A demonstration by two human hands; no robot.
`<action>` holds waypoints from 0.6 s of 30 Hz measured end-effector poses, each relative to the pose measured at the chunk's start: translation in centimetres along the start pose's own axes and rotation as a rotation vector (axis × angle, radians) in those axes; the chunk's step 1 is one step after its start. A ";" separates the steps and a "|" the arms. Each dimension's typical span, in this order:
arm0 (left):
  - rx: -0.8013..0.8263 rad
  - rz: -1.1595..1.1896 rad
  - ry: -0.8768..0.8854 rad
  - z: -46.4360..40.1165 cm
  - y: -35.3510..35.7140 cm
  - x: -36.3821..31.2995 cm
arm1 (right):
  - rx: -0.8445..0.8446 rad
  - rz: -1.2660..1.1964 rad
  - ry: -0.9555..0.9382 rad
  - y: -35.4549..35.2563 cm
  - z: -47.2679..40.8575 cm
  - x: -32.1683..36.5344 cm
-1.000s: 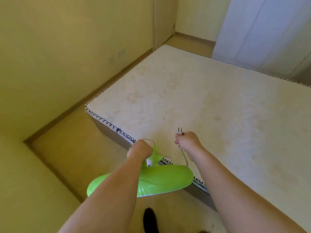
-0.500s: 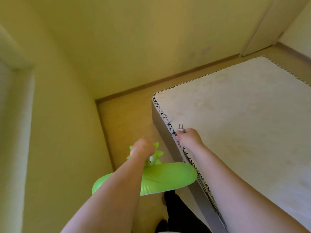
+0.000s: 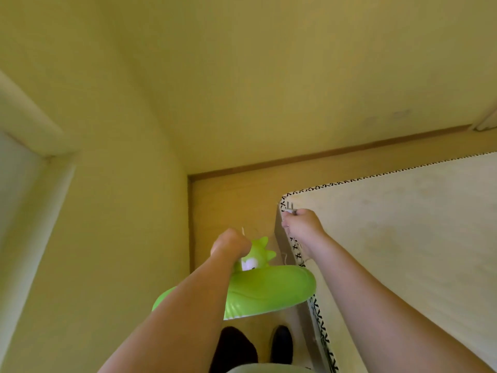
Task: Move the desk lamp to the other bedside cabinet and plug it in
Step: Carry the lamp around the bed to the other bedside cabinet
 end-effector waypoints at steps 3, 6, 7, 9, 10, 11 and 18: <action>-0.001 0.036 -0.001 -3.4 -2.1 -2.0 | 0.033 0.004 -0.018 1.0 -3.5 2.9; -0.001 0.065 -0.009 -8.0 -4.4 -3.7 | 0.051 0.021 -0.012 2.5 -8.2 6.2; 0.005 0.070 -0.006 -9.1 -5.0 -4.2 | 0.055 0.029 -0.009 2.8 -9.3 6.9; 0.008 0.059 0.027 -13.9 -7.7 -6.3 | 0.059 0.035 -0.002 4.2 -13.9 9.7; 0.030 0.061 0.032 -16.1 -8.6 -7.3 | 0.054 0.044 0.001 4.7 -15.8 11.0; 0.061 0.062 0.054 -18.4 -9.8 -8.7 | 0.046 0.062 0.004 5.1 -17.9 12.6; 0.055 -0.100 0.162 -30.5 -18.5 -17.3 | -0.022 -0.061 0.055 6.1 -29.2 22.2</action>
Point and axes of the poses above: each hand's wrist, its own z-axis away from the middle knuckle, its own y-axis out of the palm, x = y × z, the point moved 4 cm from there along -z, towards the middle knuckle, and after that the axes turned 6 degrees about z, right-handed, at the moved point
